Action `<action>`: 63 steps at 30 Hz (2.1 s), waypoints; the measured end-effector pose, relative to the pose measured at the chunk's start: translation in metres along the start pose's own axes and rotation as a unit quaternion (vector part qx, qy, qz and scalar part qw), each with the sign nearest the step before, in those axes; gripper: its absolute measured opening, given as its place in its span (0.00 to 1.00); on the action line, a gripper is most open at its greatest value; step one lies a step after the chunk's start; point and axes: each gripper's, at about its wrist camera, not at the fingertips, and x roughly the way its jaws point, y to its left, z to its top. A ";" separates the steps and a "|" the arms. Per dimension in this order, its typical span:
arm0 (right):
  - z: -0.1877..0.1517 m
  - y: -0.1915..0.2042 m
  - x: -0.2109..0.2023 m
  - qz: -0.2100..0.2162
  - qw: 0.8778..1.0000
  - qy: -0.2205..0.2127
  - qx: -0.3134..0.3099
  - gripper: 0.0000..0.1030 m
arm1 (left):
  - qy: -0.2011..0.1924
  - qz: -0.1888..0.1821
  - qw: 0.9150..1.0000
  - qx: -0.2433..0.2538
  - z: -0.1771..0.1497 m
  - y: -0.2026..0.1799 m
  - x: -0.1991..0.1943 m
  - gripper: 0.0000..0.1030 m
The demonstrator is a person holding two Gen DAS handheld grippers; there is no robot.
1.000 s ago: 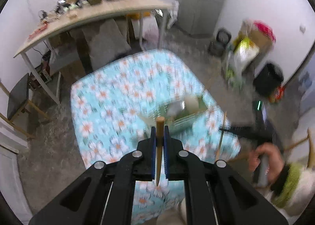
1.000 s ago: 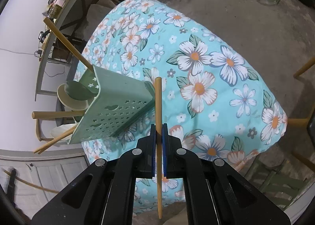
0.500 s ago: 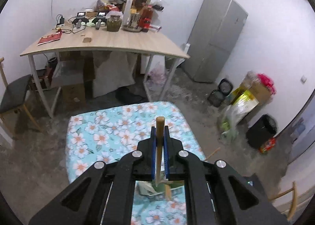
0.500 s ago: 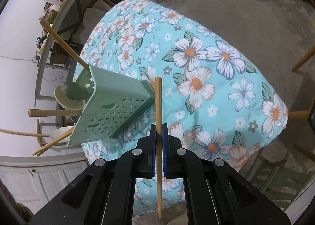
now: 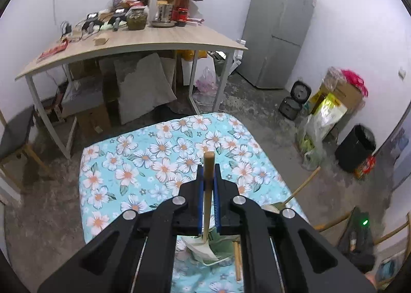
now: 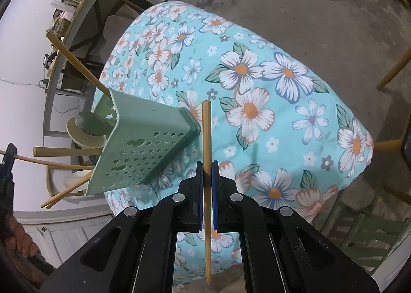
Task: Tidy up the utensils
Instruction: 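Carry the left tool's chopstick over the caddy while the right tool holds its chopstick, then lower the chopstick into the green caddy and open the left tool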
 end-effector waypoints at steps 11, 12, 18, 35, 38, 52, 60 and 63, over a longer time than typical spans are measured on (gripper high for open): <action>-0.001 -0.004 0.004 -0.007 1.000 0.002 0.005 0.04 | 0.013 0.000 0.999 0.041 -0.028 -0.009 0.031 0.06; -0.001 -0.004 0.005 -0.007 1.000 0.003 0.005 0.04 | 0.015 -0.001 0.999 0.041 -0.030 -0.009 0.033 0.06; 0.000 -0.002 0.007 -0.006 1.000 0.005 0.004 0.04 | 0.034 0.003 0.998 0.045 -0.043 -0.007 0.045 0.07; 0.003 0.000 0.016 -0.002 1.000 0.012 -0.004 0.04 | 0.039 -0.004 0.999 0.001 -0.045 0.001 0.023 0.35; 0.003 0.000 0.017 -0.001 1.000 0.012 -0.005 0.04 | 0.050 0.000 0.999 0.000 -0.051 0.001 0.019 0.35; 0.005 0.000 0.019 -0.001 1.000 0.012 -0.006 0.04 | 0.019 0.032 0.999 -0.025 -0.040 0.021 -0.007 0.36; 0.004 0.006 0.023 0.001 1.000 0.015 -0.012 0.04 | 0.073 0.049 0.996 -0.010 -0.054 0.020 0.033 0.12; 0.003 0.005 0.023 0.001 1.000 0.016 -0.012 0.04 | 0.062 0.052 0.997 0.000 -0.058 0.015 0.035 0.10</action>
